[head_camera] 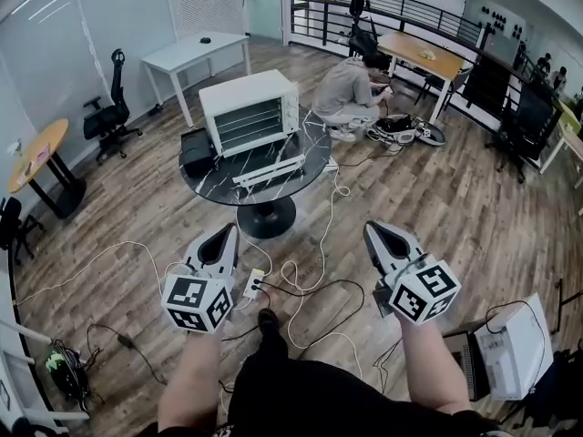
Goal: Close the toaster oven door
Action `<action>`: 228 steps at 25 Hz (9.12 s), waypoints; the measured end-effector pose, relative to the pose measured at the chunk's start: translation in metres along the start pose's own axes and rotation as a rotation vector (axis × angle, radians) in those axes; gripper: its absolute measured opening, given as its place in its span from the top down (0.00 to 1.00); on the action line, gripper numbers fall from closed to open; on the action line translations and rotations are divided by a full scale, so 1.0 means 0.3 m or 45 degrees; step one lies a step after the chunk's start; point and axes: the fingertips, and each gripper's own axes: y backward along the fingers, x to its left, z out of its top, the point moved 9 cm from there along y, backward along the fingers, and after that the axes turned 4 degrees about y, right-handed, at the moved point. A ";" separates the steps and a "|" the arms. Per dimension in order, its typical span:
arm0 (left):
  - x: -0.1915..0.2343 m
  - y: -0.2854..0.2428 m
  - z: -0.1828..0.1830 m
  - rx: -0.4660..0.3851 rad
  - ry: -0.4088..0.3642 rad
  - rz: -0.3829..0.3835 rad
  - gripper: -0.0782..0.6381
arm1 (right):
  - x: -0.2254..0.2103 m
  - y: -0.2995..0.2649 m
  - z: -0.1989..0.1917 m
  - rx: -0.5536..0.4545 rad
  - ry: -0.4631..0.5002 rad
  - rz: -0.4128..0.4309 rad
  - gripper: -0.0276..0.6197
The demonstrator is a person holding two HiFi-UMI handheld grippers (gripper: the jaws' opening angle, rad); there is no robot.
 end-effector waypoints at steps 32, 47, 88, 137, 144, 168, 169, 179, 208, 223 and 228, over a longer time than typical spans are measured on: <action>0.739 -0.765 -0.078 0.098 0.166 -0.125 0.88 | -0.228 -0.976 -0.102 0.270 -0.006 -0.015 0.95; 0.848 -1.109 -0.098 0.171 0.140 0.066 0.88 | -0.601 -1.386 -0.194 0.252 -0.071 0.195 0.95; 0.848 -1.188 -0.496 0.376 0.419 0.485 0.88 | -0.842 -1.657 -0.549 0.662 -0.106 0.468 0.94; 0.993 -1.301 -0.974 0.801 0.587 0.592 0.69 | -0.923 -1.818 -1.114 1.113 -0.084 0.229 0.77; 1.017 -1.332 -0.818 0.732 0.522 0.590 0.70 | -0.936 -1.865 -0.963 1.016 -0.092 0.253 0.77; 1.159 -1.452 -0.483 0.447 0.426 0.638 0.72 | -0.968 -2.108 -0.646 0.740 -0.004 0.339 0.81; 1.165 -1.460 -0.473 0.437 0.426 0.642 0.72 | -0.973 -2.123 -0.637 0.728 -0.003 0.345 0.81; 1.240 -1.534 -0.390 0.418 0.356 0.674 0.73 | -1.007 -2.240 -0.575 0.659 -0.005 0.399 0.80; 1.297 -1.529 -0.252 0.319 0.242 0.704 0.78 | -1.050 -2.205 -0.448 0.506 0.058 0.283 0.88; 1.069 -1.272 -0.004 0.112 -0.186 0.535 0.89 | -0.865 -1.867 -0.236 0.324 0.056 0.331 0.95; 1.042 -1.256 0.036 0.018 -0.121 0.532 0.89 | -0.891 -1.780 -0.167 0.267 0.119 0.324 0.95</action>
